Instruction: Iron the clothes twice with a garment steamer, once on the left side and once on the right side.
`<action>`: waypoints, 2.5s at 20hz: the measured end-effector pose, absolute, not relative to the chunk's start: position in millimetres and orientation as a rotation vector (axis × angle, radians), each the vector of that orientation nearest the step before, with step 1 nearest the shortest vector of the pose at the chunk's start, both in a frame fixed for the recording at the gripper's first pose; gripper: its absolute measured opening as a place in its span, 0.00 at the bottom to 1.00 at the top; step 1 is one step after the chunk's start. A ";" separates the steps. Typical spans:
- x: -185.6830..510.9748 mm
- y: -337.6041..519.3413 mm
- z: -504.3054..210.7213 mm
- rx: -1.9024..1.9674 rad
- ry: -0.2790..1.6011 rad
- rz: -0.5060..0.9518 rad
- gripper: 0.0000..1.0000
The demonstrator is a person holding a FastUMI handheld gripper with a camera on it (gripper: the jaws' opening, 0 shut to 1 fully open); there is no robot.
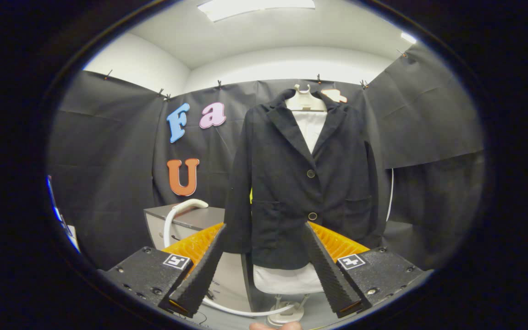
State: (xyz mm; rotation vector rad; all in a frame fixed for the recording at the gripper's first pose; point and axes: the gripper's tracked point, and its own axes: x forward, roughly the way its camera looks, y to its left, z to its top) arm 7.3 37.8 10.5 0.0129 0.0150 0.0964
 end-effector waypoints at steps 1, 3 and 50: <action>8.6 41.4 11.3 0.012 0.018 0.096 1.00; 8.8 47.9 10.5 0.015 0.030 0.098 1.00; 397.6 456.3 -53.6 0.024 0.893 0.443 1.00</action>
